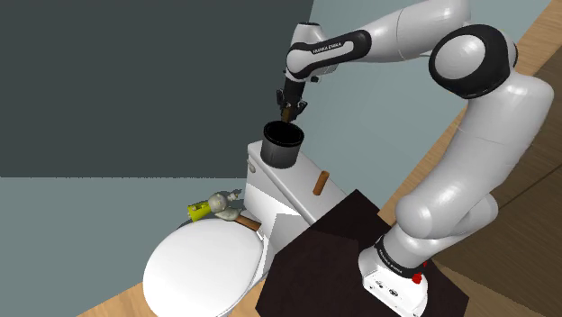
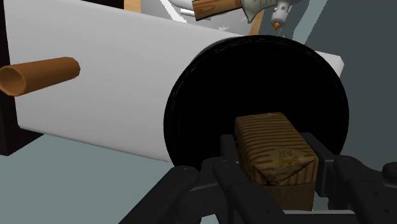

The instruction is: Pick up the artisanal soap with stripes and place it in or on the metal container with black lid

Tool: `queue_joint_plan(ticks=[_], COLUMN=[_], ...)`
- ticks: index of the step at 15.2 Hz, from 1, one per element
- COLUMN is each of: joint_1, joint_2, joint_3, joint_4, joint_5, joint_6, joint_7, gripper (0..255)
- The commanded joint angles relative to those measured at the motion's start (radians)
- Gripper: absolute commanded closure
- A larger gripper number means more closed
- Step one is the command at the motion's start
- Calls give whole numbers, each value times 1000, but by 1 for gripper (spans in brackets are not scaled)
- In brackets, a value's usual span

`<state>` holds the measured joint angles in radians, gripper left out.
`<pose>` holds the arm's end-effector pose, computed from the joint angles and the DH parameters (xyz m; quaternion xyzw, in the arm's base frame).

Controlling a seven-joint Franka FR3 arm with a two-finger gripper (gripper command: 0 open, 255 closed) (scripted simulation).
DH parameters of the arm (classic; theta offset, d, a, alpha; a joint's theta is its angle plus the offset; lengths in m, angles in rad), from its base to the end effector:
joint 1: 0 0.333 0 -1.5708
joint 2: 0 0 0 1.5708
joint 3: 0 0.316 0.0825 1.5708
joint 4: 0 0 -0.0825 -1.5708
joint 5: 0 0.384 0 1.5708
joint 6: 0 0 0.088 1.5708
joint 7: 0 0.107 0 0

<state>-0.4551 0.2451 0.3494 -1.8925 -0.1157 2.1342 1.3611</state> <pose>0.6069 -0.0797 0.3840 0.7597 -0.6502 0.0098 0.0022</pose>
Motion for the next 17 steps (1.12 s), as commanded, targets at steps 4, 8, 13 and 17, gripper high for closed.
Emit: queue_joint_plan(ticks=[4,8,13,17], joint_1=[6,9,15,15], joint_2=[55,81,118,123], joint_3=[-8,-13,-21,-22], joint_4=[22,1,-20,-22], joint_5=[-22,-35,-53,-56], joint_6=[30,75,130,137], joint_7=[9,18,30,32], gripper=[255,255,255,255])
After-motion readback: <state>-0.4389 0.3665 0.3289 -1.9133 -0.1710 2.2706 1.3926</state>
